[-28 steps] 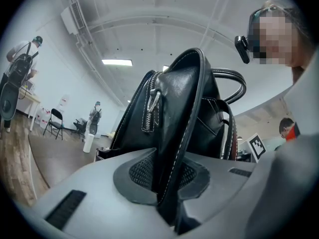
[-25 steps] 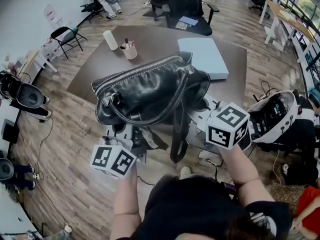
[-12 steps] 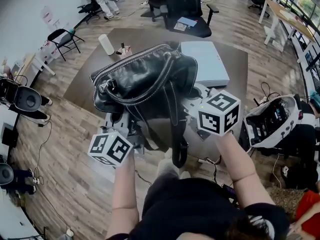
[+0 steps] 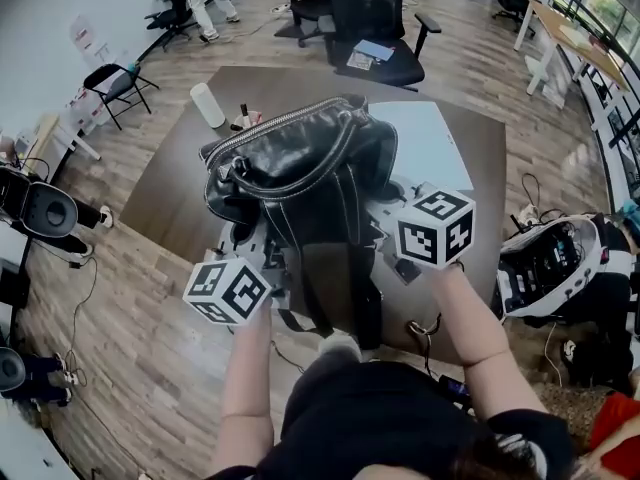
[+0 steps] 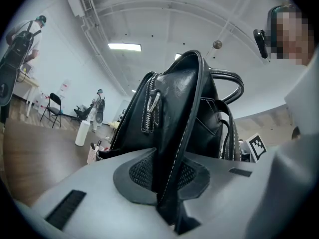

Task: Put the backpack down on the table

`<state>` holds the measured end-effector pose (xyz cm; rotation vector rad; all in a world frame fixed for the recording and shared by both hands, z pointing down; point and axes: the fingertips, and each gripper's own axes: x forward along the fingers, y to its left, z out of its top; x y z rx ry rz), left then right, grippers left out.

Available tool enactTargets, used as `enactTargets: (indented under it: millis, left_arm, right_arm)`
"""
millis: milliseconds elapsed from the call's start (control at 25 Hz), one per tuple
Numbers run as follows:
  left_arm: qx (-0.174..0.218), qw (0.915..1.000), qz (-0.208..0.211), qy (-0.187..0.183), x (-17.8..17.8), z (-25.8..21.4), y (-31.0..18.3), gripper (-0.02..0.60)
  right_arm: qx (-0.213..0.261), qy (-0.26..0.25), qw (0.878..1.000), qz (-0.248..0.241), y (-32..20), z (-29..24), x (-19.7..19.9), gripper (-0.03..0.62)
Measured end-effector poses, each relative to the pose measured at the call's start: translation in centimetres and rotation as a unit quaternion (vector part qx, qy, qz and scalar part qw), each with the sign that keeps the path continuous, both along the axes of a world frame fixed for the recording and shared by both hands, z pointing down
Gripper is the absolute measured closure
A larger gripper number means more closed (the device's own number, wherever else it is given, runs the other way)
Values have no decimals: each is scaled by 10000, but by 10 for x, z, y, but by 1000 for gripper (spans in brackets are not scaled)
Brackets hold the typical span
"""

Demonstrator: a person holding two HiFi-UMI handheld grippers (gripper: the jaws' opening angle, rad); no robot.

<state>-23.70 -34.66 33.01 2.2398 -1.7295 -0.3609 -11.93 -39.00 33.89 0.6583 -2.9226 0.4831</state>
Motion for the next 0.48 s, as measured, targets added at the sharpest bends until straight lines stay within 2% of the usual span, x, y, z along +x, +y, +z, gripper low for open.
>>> enactTargets:
  millis: [480]
  left_arm:
    - [-534,9981,264,153,-32,44,-101,528]
  right_arm:
    - [-413,227,9984,311,-96,43,-30,523]
